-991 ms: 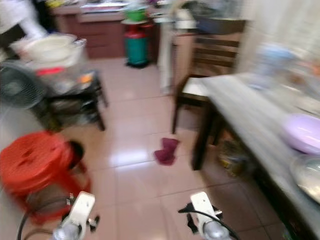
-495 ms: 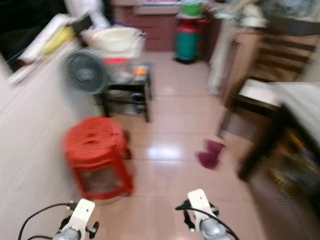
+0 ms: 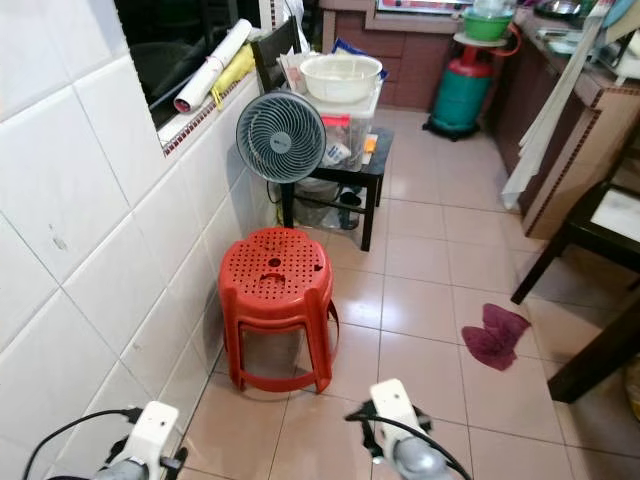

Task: Setting the table

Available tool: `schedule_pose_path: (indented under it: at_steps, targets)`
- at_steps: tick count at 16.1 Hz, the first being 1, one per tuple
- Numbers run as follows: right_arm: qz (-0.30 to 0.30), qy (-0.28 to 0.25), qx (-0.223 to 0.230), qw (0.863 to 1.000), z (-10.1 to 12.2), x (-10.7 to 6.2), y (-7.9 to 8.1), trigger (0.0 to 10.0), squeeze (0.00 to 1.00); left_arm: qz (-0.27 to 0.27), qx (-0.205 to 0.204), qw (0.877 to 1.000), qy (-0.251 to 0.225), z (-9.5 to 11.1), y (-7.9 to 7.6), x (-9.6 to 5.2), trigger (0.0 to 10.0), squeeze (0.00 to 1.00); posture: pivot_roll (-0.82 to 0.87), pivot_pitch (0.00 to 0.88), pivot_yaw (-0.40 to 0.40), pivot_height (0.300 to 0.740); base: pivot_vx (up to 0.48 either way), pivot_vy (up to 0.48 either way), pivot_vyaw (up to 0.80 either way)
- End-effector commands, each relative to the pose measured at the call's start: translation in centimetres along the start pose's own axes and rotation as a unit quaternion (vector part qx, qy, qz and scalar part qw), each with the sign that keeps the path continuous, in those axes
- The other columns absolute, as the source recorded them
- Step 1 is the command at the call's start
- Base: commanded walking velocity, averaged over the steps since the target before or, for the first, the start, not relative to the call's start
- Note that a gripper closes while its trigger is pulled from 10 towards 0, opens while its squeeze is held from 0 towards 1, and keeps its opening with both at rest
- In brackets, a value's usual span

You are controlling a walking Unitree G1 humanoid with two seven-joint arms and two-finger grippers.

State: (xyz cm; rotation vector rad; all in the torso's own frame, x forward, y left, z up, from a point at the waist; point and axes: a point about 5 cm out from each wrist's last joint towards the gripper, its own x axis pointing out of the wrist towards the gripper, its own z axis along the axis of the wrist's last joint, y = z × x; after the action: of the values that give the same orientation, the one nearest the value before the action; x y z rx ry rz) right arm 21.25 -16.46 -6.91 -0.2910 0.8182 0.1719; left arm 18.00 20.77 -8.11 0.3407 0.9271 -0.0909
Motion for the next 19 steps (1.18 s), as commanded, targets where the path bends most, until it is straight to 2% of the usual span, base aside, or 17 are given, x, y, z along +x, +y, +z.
schedule_pose_path:
  at_steps: [1, 7, 10, 12, 19]
  targets:
    - [-0.008, 0.003, 0.008, 1.000, 0.03, 0.01, -0.45, 10.0, 0.00, -0.003, -0.004, 1.000, -0.005, 0.37, -0.06, 0.08, 10.0, 0.00, -0.09, 0.000, 0.002, 0.740, 0.000, 0.000, -0.51]
    - [-0.010, 0.003, 0.002, 1.000, 0.17, 0.05, -0.60, 10.0, 0.00, -0.017, -0.028, 0.999, -0.009, 0.82, -0.45, 0.19, 10.0, 0.00, -0.09, 0.000, -0.005, 0.740, 0.000, 0.000, -0.76]
    - [-0.007, 0.000, -0.011, 1.000, 0.30, 0.07, -0.64, 10.0, 0.00, -0.024, -0.029, 0.999, -0.009, 0.86, -0.61, 0.20, 10.0, 0.00, -0.10, 0.000, -0.008, 0.740, 0.000, 0.000, 0.00]
    - [-0.007, 0.001, -0.011, 1.000, 0.25, 0.06, -0.65, 10.0, 0.00, -0.025, -0.027, 0.999, -0.008, 0.83, -0.60, 0.20, 10.0, 0.00, -0.10, 0.000, -0.008, 0.740, 0.262, 0.000, 0.00]
    - [-0.007, 0.003, -0.014, 1.000, 0.08, 0.01, -0.82, 10.0, 0.00, -0.033, -0.021, 0.999, 0.000, 0.07, -0.46, 0.01, 10.0, 0.00, -0.10, 0.000, -0.006, 0.740, 0.324, 0.000, -0.60]
